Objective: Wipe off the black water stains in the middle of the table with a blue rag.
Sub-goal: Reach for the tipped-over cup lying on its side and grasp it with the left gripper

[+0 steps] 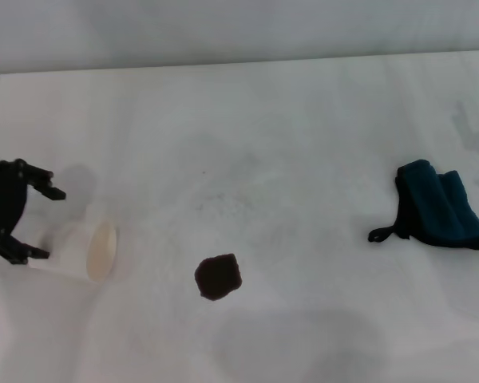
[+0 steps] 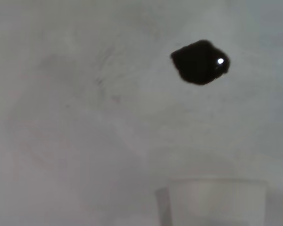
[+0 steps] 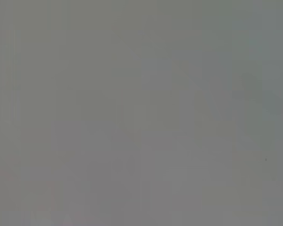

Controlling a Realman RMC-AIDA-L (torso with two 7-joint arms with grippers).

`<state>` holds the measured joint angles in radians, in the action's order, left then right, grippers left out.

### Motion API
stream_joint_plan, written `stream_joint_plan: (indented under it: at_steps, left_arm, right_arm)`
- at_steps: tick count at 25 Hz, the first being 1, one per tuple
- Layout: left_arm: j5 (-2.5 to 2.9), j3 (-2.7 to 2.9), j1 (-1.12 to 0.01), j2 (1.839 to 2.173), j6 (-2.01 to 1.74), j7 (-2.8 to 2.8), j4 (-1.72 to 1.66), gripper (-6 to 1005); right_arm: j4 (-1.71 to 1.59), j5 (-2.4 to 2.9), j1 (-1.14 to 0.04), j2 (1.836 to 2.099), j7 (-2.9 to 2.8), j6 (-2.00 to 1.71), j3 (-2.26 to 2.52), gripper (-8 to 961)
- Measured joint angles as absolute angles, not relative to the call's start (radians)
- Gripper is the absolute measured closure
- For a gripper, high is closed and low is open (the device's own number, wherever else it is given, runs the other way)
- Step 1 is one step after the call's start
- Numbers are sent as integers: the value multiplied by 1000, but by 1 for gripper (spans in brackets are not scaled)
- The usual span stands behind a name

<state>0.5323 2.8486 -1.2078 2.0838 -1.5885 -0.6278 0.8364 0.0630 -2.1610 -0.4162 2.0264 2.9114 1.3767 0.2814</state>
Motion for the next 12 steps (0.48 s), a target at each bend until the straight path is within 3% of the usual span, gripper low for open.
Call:
stream_joint_plan:
  at_steps: [12]
  left_arm:
    - [541,2847,-1176,2082,-1512,-694,698,156]
  right_arm:
    - [55,-2161,-425,2023,2913,1380,282,169]
